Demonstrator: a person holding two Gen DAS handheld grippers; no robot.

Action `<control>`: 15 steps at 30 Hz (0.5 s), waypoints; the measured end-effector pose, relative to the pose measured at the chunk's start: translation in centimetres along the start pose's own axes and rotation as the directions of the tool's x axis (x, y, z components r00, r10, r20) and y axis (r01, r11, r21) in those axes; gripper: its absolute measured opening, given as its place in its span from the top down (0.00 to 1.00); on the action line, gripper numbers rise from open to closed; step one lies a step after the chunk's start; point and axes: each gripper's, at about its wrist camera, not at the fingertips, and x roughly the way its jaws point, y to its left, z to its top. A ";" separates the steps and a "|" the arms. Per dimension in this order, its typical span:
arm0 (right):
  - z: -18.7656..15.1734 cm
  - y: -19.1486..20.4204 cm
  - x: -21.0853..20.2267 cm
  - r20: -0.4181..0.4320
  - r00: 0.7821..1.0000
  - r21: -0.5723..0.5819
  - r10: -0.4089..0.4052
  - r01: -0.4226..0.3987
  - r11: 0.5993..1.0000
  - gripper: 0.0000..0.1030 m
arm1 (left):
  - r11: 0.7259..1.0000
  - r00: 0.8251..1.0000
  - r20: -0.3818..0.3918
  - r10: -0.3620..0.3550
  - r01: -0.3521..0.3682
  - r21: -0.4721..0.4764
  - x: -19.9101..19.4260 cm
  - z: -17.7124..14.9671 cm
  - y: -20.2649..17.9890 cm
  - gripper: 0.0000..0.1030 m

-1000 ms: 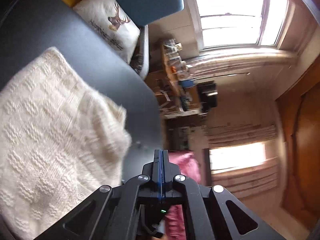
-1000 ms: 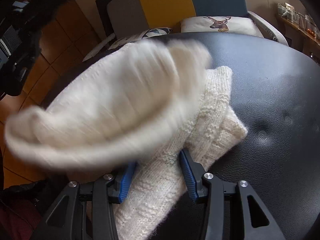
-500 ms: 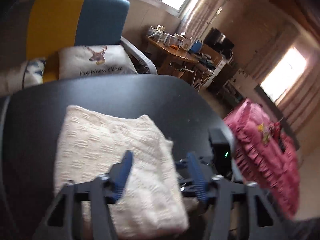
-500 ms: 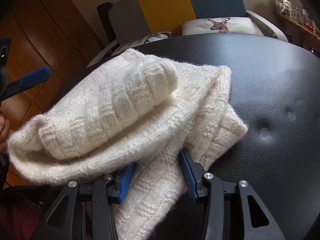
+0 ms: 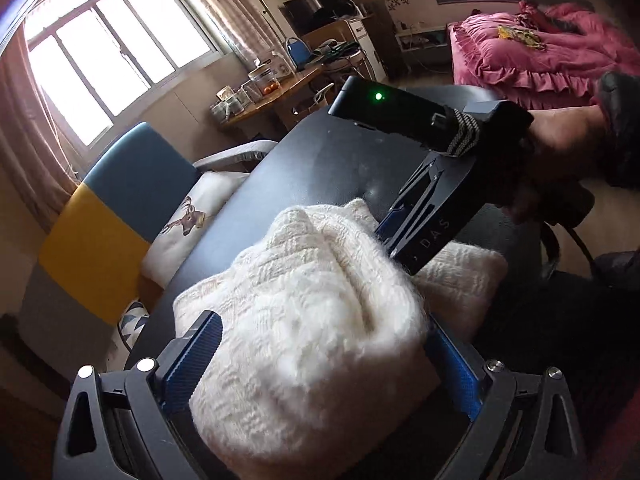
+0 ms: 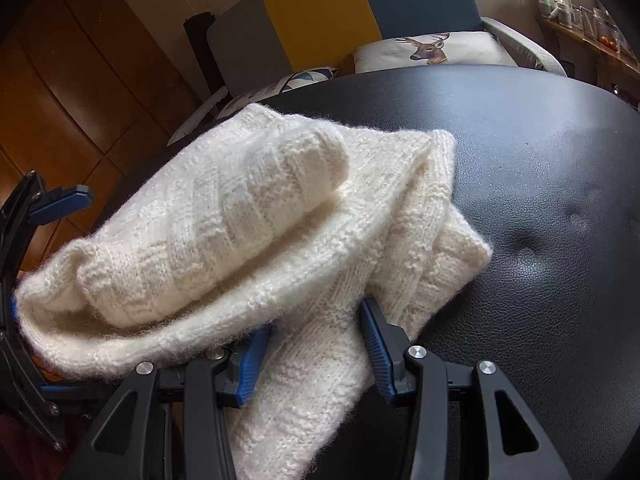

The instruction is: Fold clothes

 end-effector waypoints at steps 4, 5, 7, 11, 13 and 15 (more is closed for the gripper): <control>-0.4 -0.4 -0.2 0.029 0.999 0.002 0.027 -0.027 1.000 0.54 | 0.984 0.990 -0.088 -0.107 0.093 -0.152 3.2 0.6 2.2 0.43; -0.4 -0.5 -0.2 0.034 0.999 0.004 0.034 -0.034 0.999 0.54 | 0.974 0.988 -0.094 -0.125 0.105 -0.199 3.6 0.5 2.9 0.54; -0.5 -0.7 -0.2 0.041 0.998 0.008 0.048 -0.049 0.999 0.54 | 0.946 0.982 -0.082 -0.168 0.137 -0.293 4.0 0.3 4.4 0.68; -0.5 -1.0 -0.2 0.049 0.997 0.012 0.068 -0.068 0.998 0.54 | 0.669 0.928 0.080 -0.364 0.320 -0.671 4.3 -1.6 10.4 0.77; -0.4 -0.9 -0.2 0.046 0.997 0.007 0.064 -0.064 0.998 0.54 | 0.384 0.868 0.281 -0.409 0.443 -0.810 3.9 -3.5 14.1 0.77; -0.4 -0.6 -0.1 0.042 0.998 0.001 0.053 -0.053 0.999 0.54 | 0.168 0.822 0.453 -0.345 0.529 -0.832 2.8 -4.6 16.9 0.78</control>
